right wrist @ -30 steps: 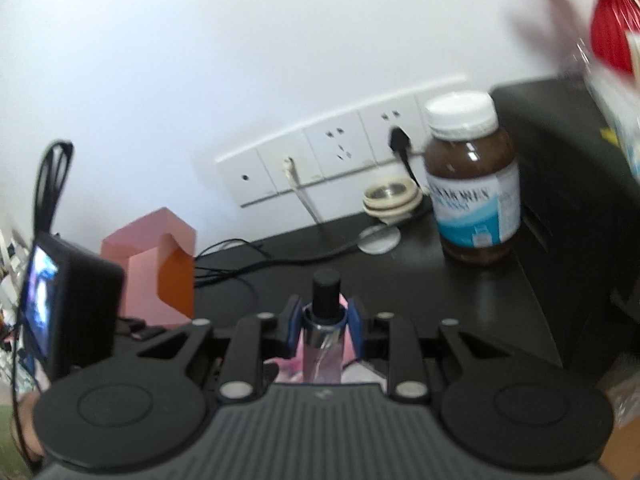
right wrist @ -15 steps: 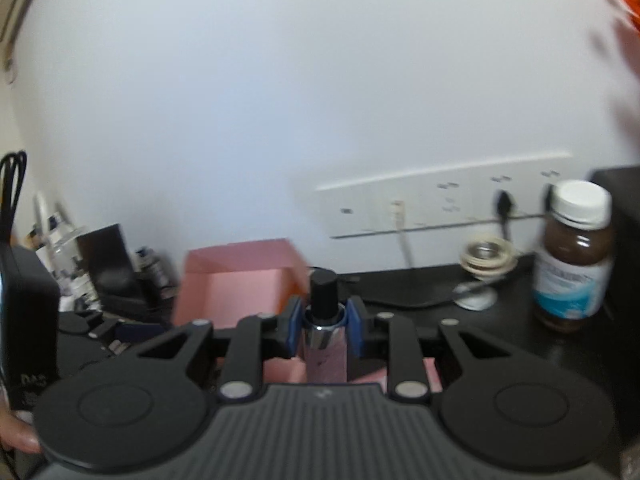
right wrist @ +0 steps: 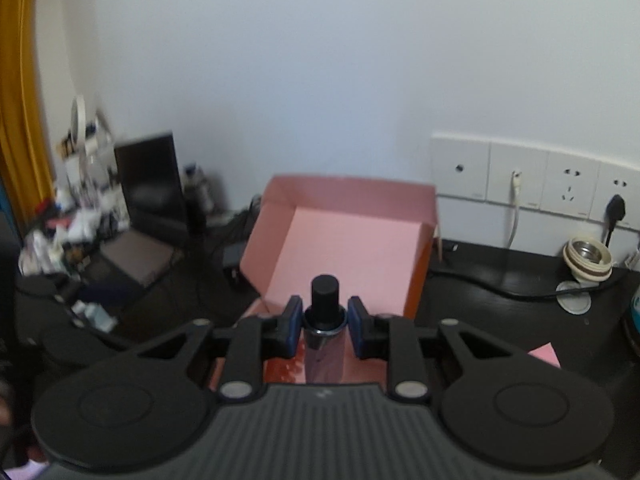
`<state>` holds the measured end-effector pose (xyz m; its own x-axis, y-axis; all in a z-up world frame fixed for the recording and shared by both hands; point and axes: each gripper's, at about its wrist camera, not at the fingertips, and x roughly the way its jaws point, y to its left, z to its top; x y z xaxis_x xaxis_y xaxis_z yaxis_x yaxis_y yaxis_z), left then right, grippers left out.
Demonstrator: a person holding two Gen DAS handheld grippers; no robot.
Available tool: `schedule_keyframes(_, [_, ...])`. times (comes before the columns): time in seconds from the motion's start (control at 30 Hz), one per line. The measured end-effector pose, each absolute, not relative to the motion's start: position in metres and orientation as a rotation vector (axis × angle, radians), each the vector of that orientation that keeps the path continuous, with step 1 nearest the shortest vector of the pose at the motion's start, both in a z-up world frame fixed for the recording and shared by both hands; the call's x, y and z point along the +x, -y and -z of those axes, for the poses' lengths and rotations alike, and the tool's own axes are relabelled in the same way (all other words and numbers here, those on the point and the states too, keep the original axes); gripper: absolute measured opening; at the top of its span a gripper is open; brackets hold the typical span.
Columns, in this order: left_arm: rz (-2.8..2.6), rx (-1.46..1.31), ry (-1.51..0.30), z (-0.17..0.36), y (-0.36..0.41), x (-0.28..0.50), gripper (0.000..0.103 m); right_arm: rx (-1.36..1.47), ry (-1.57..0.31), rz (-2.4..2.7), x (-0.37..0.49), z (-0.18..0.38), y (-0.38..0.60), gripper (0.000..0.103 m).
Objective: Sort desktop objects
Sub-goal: 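Carry the lilac tube with the right gripper over to the pink box, then lower the lilac tube into the pink box and open the right gripper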
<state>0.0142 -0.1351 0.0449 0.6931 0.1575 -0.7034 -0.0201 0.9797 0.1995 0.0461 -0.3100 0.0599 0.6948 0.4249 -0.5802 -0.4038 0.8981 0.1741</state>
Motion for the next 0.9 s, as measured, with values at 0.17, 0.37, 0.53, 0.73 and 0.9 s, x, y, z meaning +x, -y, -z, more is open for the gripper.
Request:
schedule_keyframes(0.17, [-0.108, 0.168, -0.813, -0.039, 0.124, 0.011, 0.103, -0.038, -0.715, -0.46, 0.052, -0.05, 0.3, 0.024])
schedule_keyframes(0.37, [-0.114, 0.145, -0.821, -0.035, 0.114, 0.012, 0.103, -0.156, -0.787, -0.458, 0.062, -0.037, 0.285, 0.024])
schedule_keyframes(0.53, [-0.123, 0.124, -0.837, -0.031, 0.103, 0.015, 0.103, -0.208, -0.792, -0.487, 0.072, -0.029, 0.264, 0.024])
schedule_keyframes(0.73, [-0.122, 0.094, -0.866, -0.031, 0.095, 0.016, 0.103, -0.319, -0.867, -0.542, 0.094, -0.011, 0.228, 0.024])
schedule_keyframes(0.9, [-0.11, 0.099, -0.877, -0.03, 0.096, 0.015, 0.103, -0.369, -0.936, -0.542, 0.103, 0.012, 0.216, 0.024])
